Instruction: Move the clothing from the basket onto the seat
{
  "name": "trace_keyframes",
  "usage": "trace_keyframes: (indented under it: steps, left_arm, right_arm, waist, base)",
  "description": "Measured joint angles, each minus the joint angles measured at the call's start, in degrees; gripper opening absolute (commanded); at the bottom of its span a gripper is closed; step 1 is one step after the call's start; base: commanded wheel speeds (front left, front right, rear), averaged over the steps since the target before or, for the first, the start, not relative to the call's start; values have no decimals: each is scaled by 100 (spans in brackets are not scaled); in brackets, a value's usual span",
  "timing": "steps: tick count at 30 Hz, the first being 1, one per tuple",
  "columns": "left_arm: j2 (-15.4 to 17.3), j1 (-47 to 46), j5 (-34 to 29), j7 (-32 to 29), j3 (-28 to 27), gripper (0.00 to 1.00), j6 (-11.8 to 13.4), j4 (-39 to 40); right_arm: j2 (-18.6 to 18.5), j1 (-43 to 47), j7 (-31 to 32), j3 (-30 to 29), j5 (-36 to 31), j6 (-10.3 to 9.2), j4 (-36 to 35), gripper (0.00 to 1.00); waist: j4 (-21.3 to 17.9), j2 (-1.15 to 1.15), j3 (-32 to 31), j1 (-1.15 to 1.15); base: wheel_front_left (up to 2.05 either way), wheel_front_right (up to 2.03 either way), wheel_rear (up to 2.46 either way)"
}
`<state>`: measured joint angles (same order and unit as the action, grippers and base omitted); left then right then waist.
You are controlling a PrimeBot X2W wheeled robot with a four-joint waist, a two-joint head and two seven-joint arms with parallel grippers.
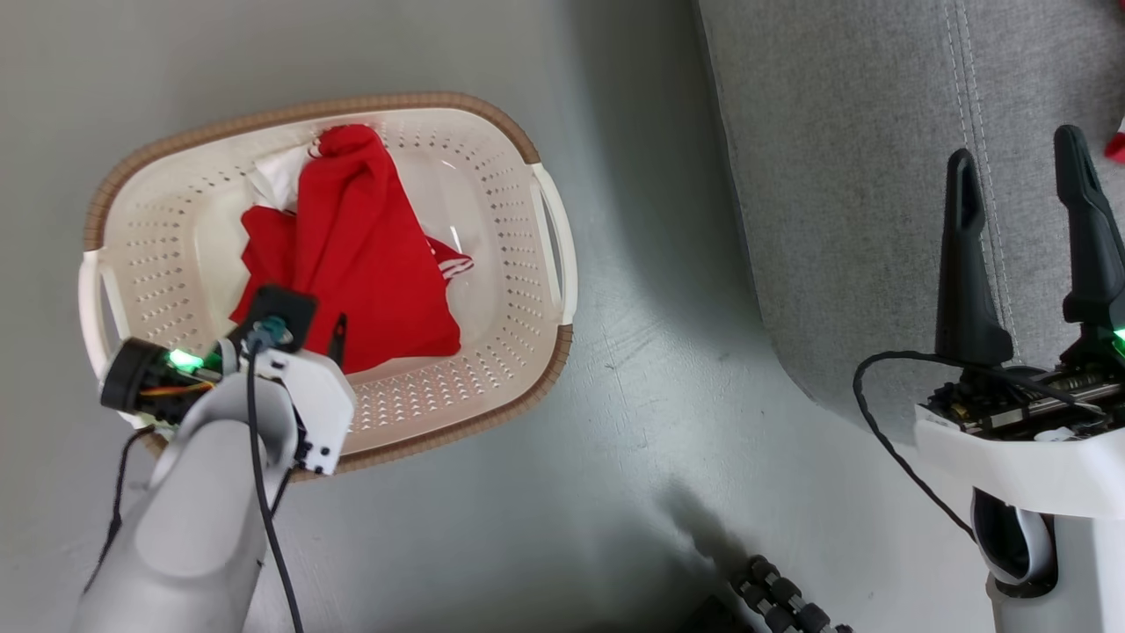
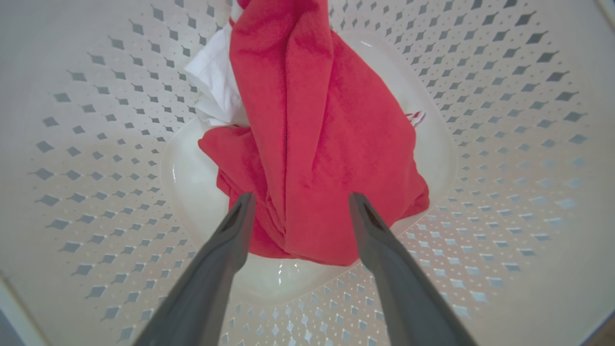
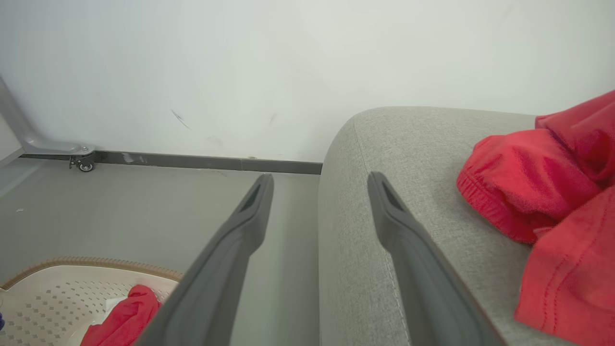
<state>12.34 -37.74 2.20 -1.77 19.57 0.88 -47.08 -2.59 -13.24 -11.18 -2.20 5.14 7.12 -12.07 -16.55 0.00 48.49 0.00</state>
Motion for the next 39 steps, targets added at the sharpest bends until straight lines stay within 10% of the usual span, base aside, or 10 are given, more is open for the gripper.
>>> trace_keyframes:
  steps: [36, 37, 39]
  left_arm:
    - [15, -847, 311, -426, -258, 100, -241, -1090]
    - [11, -855, 312, -426, -245, 96, -323, -1114]
    - [-2, -871, 313, -425, -212, 44, -423, -1146]
  right_arm:
    - [13, -450, -245, 194, 246, 0, 377, 100]
    - [13, -458, -245, 196, 246, 0, 388, 100]
    - [13, -461, -250, 196, 246, 0, 435, 100]
  waist:
    - [-347, 0, 628, 0]
    - [-354, 0, 633, 0]
    - [-365, 0, 640, 0]
  base:
    - [0, 0, 0]
    - [0, 0, 0]
    - [0, 0, 0]
